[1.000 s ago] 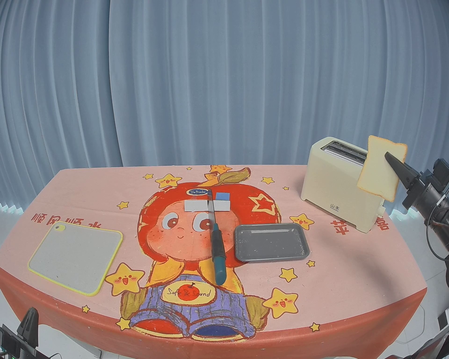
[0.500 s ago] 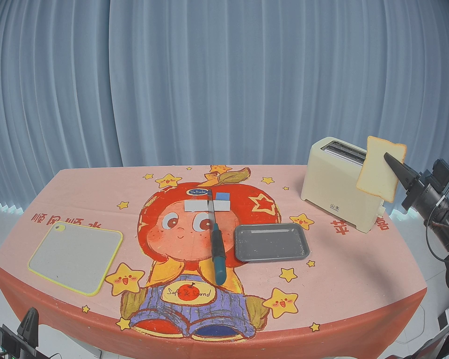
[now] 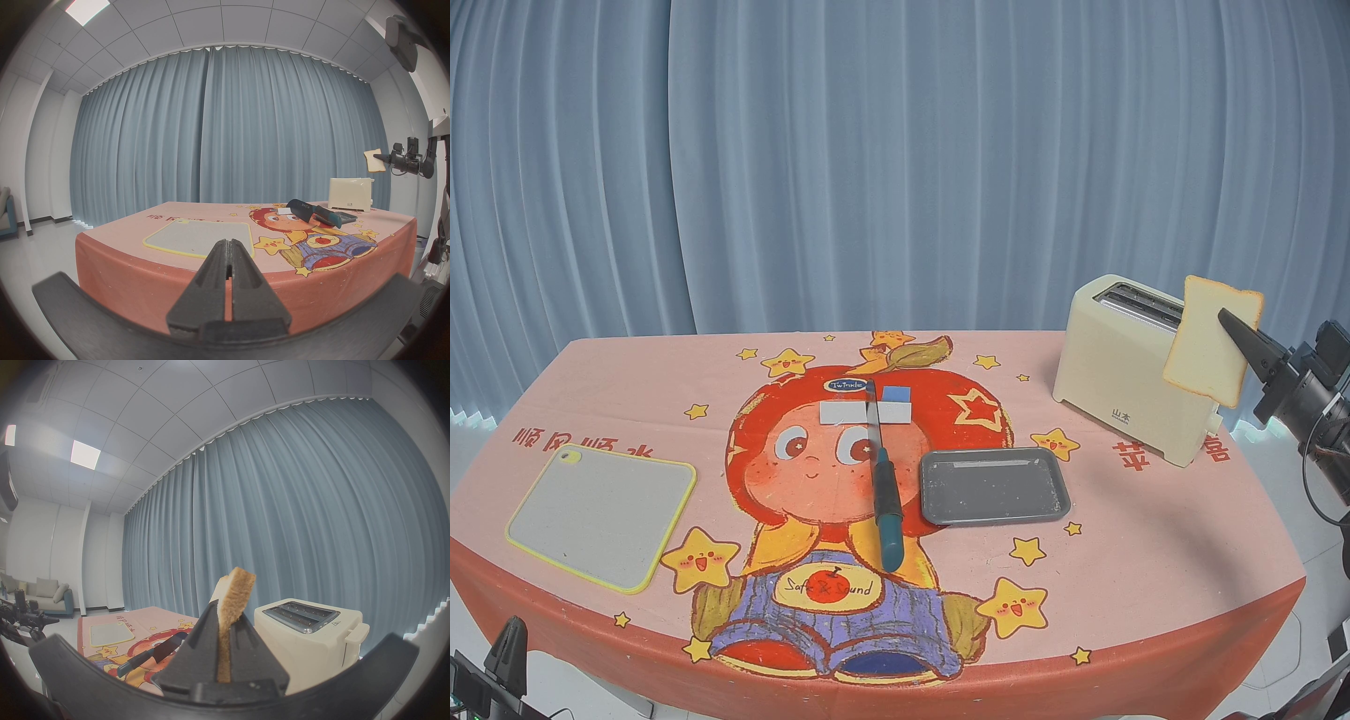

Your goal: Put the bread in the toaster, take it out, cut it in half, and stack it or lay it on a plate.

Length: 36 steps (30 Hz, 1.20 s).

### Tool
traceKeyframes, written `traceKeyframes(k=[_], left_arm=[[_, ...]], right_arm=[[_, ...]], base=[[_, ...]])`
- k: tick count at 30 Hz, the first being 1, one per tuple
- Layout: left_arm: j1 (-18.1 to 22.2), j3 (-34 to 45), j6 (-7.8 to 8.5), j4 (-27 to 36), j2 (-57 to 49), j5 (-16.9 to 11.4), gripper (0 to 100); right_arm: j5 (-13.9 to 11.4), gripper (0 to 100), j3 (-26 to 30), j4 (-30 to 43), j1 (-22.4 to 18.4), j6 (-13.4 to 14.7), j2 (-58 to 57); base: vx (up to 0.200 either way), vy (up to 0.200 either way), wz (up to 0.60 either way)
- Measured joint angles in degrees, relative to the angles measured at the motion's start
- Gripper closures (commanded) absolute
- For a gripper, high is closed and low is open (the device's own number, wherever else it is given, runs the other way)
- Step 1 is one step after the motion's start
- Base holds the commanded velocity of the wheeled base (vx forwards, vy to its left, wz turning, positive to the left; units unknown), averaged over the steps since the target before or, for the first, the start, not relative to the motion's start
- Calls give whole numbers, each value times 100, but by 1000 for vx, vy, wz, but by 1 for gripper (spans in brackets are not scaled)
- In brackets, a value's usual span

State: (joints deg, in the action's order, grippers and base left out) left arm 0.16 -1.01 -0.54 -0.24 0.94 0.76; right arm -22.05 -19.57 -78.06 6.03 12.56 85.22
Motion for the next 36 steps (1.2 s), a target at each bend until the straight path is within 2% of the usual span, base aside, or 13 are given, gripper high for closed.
traceKeyframes(k=[32,36], left_arm=[[0,0,-6,0,0,-2,100],[0,0,-6,0,0,-5,100]], right_arm=[[2,100,35,2,27,-7,13],[2,100,39,2,27,-7,11]], base=[[0,0,0],[0,200,0]])
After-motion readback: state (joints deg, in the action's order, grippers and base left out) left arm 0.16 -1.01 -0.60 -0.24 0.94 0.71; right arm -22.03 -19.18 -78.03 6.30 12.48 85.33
